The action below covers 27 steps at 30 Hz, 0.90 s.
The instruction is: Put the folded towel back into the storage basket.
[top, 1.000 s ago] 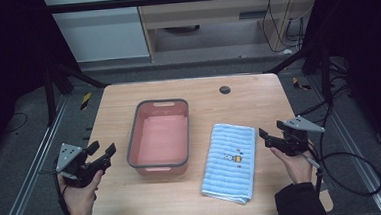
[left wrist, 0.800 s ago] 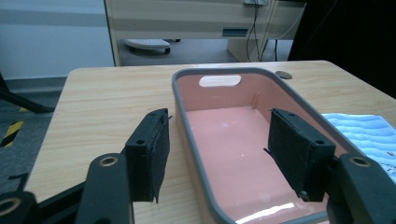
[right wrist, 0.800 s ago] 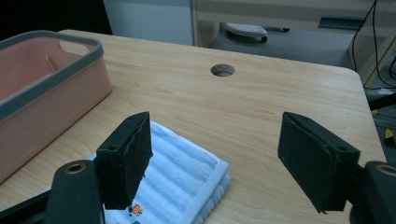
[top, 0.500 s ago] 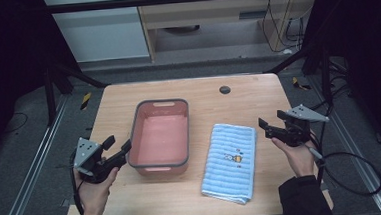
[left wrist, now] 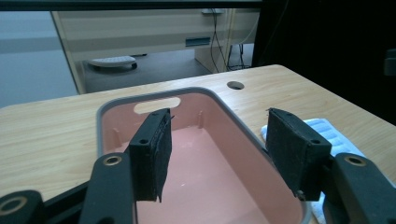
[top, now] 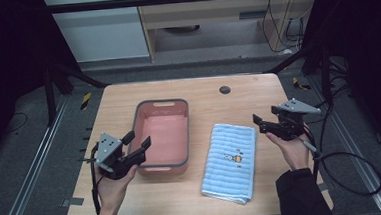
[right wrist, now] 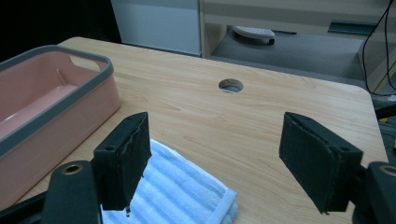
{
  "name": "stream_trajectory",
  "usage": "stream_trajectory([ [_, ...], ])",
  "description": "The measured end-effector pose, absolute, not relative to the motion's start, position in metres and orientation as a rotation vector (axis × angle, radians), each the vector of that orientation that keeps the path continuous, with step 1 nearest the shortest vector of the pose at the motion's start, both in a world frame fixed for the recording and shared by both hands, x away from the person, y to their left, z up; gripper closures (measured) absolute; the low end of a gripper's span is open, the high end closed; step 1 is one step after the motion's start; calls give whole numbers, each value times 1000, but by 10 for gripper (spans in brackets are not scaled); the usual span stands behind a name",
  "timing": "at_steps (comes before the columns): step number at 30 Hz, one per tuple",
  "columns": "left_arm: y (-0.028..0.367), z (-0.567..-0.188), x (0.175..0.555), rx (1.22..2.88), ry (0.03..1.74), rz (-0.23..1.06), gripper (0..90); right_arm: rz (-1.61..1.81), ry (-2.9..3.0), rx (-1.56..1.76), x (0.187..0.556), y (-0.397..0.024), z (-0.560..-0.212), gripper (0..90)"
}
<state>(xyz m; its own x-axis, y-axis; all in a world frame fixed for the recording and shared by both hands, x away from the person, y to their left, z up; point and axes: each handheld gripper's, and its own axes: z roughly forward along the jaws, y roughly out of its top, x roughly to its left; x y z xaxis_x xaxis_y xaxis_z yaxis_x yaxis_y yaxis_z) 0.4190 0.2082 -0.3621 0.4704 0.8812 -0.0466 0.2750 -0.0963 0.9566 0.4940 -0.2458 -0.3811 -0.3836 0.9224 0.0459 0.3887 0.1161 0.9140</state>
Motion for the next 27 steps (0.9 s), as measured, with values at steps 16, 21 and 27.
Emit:
stream_trajectory([
  [16, 161, -370, 419, 1690, 951, 635, 414, 1208, 1864, 1255, 501, -241, -380, 293],
  [21, 150, -374, 417, 1715, 928, 614, 419, 1207, 1875, 1255, 503, -241, -382, 299],
  [27, 134, -379, 415, 1747, 911, 611, 419, 1202, 1880, 1269, 504, -242, -386, 308],
])
